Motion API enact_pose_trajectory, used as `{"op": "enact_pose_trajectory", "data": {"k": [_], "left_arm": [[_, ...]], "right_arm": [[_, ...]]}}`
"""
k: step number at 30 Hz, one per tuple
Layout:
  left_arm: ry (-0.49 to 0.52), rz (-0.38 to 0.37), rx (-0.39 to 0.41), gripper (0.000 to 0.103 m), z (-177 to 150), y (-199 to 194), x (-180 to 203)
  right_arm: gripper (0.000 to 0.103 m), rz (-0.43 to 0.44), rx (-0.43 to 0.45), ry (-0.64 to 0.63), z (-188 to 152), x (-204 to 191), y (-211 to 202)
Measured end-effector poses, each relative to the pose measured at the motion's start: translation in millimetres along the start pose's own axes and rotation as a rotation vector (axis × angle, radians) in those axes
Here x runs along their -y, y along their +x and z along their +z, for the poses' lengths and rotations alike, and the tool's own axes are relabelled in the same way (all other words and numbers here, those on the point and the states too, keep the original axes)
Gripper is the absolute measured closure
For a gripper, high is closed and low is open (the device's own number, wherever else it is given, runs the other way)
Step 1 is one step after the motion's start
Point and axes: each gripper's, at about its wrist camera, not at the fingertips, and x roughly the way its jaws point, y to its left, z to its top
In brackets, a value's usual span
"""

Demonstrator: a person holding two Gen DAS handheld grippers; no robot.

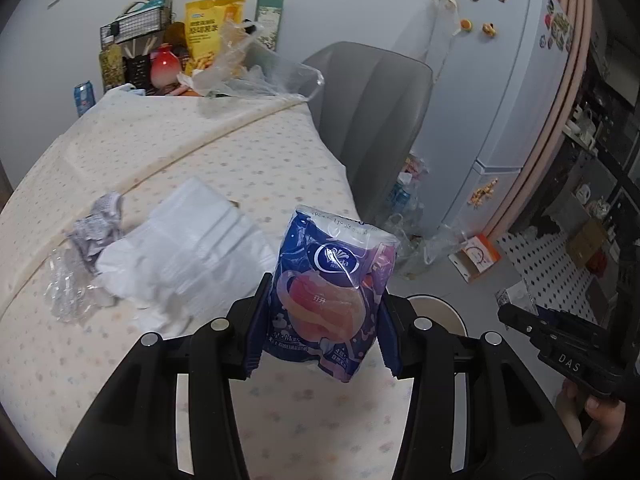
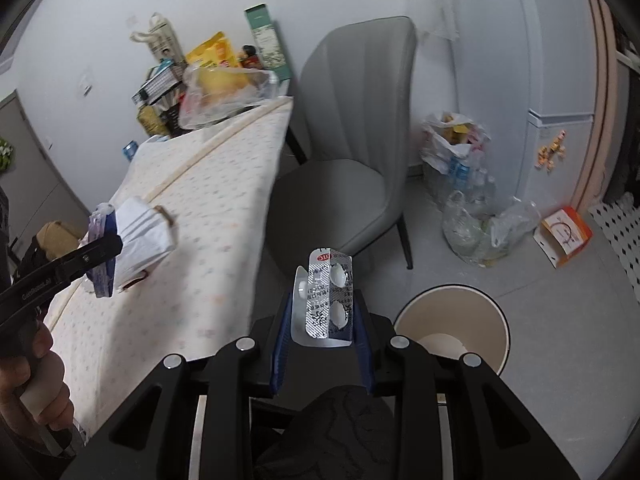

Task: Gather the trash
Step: 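Carry the blue wrapper and blister pack over the beige trash bin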

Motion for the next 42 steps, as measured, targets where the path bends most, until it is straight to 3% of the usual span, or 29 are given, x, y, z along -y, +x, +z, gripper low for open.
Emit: {"op": "enact_pose_trajectory", "data": {"k": [17, 18, 19, 24, 28, 31, 37, 39, 41, 42], "left_arm": [[0.091, -0.071, -0.081, 0.056, 19, 58, 71], [0.097, -0.074, -0.087, 0.056, 20, 61, 75], [0.103, -0.078, -0.091, 0.056, 21, 65, 79], [0.15, -0.097, -0.107, 0.056, 25, 76, 102], [0.174, -0.117, -0.124, 0.055, 26, 84, 119], [0.195, -0.132, -0.143, 0.054, 25, 91, 134], [0.246, -0.197, -0.192, 0.054, 19, 107, 181], [0.268, -0.231, -0.201, 0.052, 16, 111, 201], [0.287, -0.243, -0.205, 0.04, 15, 117, 215], [0.293, -0.247, -0.206, 0.029, 16, 119, 222]], "right_arm": [[0.071, -0.095, 0.002, 0.228, 1, 115, 33], [0.067, -0.09, 0.003, 0.245, 1, 121, 36], [0.053, -0.075, -0.003, 0.275, 1, 129, 41], [0.036, -0.07, 0.019, 0.324, -2, 143, 39], [0.032, -0.062, 0.033, 0.343, -11, 153, 24], [0.032, -0.01, 0.048, 0.411, -21, 165, 6], [0.028, -0.04, 0.112, 0.427, -33, 176, -40], [0.028, -0.058, 0.128, 0.438, -36, 182, -52], [0.028, -0.071, 0.149, 0.459, -39, 190, -64], [0.028, -0.081, 0.157, 0.462, -40, 193, -68]]}}
